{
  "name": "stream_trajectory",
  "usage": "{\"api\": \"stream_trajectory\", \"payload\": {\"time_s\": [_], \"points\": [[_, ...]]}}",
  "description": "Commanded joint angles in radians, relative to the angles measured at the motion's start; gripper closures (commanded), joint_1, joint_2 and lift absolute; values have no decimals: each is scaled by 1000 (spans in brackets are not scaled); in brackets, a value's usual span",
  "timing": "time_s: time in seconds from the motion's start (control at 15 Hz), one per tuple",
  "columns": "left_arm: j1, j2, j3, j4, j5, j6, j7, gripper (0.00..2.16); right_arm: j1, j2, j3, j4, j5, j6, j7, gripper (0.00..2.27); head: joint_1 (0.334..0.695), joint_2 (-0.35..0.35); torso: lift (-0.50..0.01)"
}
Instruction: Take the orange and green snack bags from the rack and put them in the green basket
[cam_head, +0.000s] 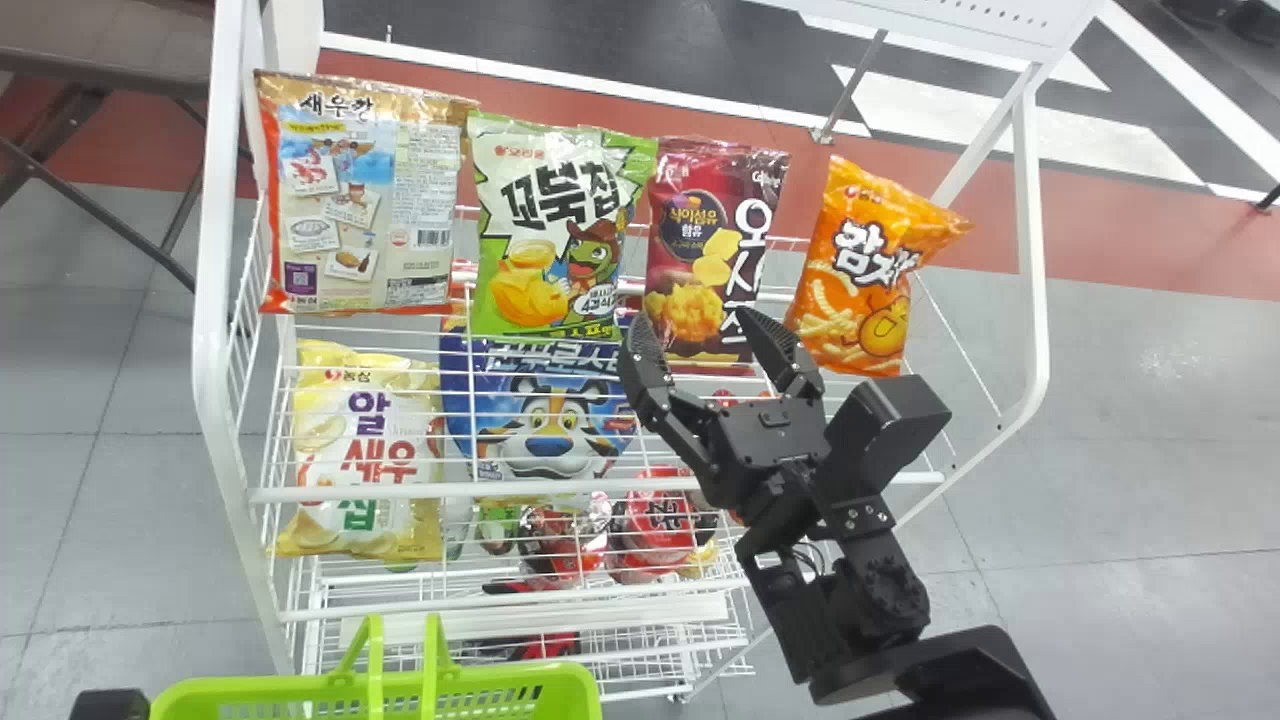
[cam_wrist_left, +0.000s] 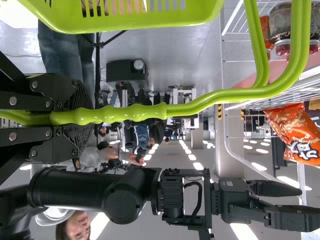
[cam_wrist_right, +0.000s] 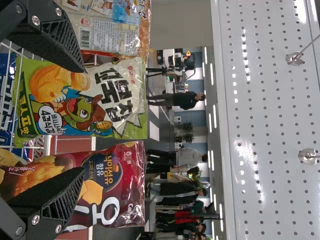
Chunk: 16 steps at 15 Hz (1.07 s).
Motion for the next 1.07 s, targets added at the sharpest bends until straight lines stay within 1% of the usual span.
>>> {"api": "stream_trajectory", "payload": {"time_s": [0.0, 0.6, 0.8, 1.0], "points": [[2, 0, 0, 1, 0, -3, 4, 2148, 1, 1, 3, 3, 3, 0, 0, 113, 695, -350, 0], [2, 0, 2, 1, 0, -18, 10, 2148, 3, 5, 17, 23, 12, 0, 0, 113, 695, -350, 0], [2, 0, 2, 1, 0, -18, 10, 2148, -59, 3, 55, 109, 31, -9, -3, 113, 695, -350, 0], [2, 0, 2, 0, -2, -21, 9, 2148, -158, 5, 107, 225, 48, -49, -20, 113, 695, -350, 0]]}}
